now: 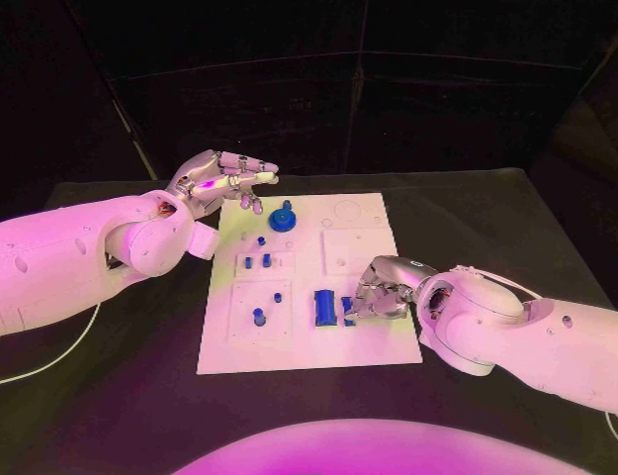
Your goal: Assemble the parts on the task board
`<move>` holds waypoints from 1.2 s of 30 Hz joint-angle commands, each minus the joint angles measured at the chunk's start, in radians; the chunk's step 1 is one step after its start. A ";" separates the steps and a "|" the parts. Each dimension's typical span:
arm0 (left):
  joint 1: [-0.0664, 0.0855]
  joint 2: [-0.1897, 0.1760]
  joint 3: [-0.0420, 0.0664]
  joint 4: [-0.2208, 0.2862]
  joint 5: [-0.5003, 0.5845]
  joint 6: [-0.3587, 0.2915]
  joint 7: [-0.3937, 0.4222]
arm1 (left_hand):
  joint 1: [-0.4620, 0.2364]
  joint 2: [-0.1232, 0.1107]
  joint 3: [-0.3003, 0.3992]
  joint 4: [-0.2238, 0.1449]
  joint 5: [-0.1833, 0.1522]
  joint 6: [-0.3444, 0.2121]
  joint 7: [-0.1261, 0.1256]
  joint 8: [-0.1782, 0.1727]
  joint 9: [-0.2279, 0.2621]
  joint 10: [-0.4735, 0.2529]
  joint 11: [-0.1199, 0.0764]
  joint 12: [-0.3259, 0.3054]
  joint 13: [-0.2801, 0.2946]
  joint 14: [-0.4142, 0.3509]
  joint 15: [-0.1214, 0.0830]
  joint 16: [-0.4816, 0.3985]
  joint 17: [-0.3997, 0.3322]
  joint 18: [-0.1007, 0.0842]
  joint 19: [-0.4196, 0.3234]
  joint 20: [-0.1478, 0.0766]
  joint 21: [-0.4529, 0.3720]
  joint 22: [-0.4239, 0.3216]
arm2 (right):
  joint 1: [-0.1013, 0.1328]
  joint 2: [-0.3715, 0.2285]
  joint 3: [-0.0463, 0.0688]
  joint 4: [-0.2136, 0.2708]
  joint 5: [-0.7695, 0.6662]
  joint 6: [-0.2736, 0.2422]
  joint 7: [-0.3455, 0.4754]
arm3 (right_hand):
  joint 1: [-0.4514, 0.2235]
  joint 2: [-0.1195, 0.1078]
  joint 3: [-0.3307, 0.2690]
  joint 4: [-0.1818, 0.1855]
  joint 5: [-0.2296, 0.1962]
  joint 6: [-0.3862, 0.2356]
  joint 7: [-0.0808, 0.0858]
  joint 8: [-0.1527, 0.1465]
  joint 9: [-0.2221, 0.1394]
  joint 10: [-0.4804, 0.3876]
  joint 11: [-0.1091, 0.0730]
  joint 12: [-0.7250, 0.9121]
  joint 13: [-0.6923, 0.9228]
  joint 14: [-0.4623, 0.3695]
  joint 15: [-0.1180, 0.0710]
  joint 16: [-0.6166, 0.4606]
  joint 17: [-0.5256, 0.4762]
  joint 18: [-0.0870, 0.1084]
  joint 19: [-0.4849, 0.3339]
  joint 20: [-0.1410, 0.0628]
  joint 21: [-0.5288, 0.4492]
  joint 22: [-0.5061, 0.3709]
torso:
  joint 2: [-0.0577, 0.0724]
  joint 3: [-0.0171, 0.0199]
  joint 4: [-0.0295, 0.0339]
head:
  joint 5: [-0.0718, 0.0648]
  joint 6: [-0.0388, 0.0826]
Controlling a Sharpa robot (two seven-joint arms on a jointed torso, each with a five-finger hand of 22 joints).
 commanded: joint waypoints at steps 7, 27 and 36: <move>0.001 0.000 0.000 -0.004 0.016 0.019 0.007 | -0.003 0.000 0.004 0.001 0.001 -0.007 -0.001 -0.006 0.000 -0.011 0.001 0.005 0.001 -0.007 0.003 0.006 -0.002 0.014 0.001 0.005 -0.004 -0.003 | 0.002 -0.038 0.001 0.040 0.206 -0.120 0.206 | -0.015 0.021 -0.033 0.012 0.049 -0.069 0.025 -0.044 -0.015 -0.007 0.015 -0.010 0.002 0.078 0.010 -0.021 0.140 -0.004 -0.021 0.001 -0.028 -0.050 | -0.001 -0.0012 0.0012 | -0.001 0.009; -0.017 0.019 0.000 -0.049 0.186 0.013 0.089 | -0.028 -0.008 -0.018 0.014 0.000 0.014 -0.020 0.010 0.004 0.016 -0.011 0.030 0.006 -0.034 -0.001 0.004 -0.012 0.014 -0.013 0.005 -0.021 -0.014 | 0.078 -0.003 0.032 -0.188 1.007 -0.173 0.813 | 0.218 0.065 0.012 -0.181 0.008 -0.189 0.133 -0.162 -0.125 -0.487 0.111 -0.685 -0.596 0.104 0.146 0.043 0.263 0.017 -0.302 0.107 -0.400 -0.379 | -0.035 -0.0081 0.0020 | 0.004 0.072; -0.023 0.043 0.000 -0.086 0.215 -0.016 0.125 | -0.031 -0.008 -0.051 0.025 0.000 -0.029 -0.013 -0.014 -0.001 -0.001 0.016 0.012 -0.005 -0.320 0.062 -0.280 -0.172 -0.013 -0.338 0.061 -0.285 -0.161 | 0.081 0.076 0.062 -0.362 1.216 -0.083 0.901 | 0.172 0.090 0.083 -0.252 0.002 -0.154 0.144 -0.220 -0.242 -0.386 0.145 -1.046 -1.068 0.068 0.177 0.023 0.251 0.014 -0.460 0.168 -0.591 -0.473 | -0.044 -0.0084 0.0083 | 0.002 0.102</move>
